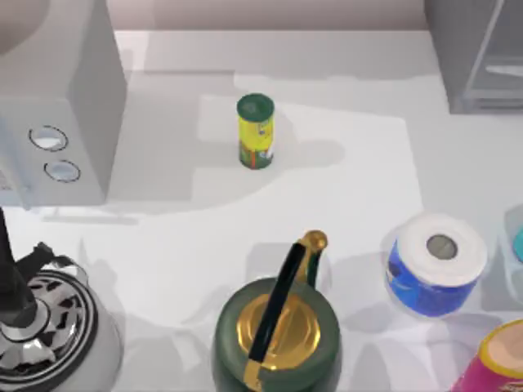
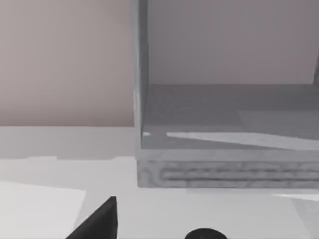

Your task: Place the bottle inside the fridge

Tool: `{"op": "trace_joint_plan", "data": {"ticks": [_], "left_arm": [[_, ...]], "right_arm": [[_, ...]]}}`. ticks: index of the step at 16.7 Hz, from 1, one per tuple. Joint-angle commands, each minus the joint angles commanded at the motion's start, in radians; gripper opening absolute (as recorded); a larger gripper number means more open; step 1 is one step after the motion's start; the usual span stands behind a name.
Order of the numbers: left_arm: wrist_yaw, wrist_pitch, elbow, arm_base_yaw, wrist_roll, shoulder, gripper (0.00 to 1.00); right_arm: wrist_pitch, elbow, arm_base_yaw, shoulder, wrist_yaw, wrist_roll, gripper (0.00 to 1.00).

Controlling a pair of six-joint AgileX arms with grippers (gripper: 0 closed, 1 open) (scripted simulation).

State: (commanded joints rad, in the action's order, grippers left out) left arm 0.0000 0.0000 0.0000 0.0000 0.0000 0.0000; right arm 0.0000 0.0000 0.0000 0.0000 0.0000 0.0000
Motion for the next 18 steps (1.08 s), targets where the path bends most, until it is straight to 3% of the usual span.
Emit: {"op": "trace_joint_plan", "data": {"ticks": [4,9,18], "left_arm": [[0.0,0.0,0.0,0.0,0.0,0.0,1.0],[0.0,0.0,0.0,0.0,0.0,0.0,1.0],[0.0,0.0,0.0,0.0,0.0,0.0,1.0]], "right_arm": [[-0.021,0.009,-0.029,0.031,-0.002,-0.024,1.0],[-0.104,0.094,-0.172,0.286,-0.083,-0.208,1.0],[-0.139,0.38,-0.366,0.931,-0.528,-0.715,1.0]]}}
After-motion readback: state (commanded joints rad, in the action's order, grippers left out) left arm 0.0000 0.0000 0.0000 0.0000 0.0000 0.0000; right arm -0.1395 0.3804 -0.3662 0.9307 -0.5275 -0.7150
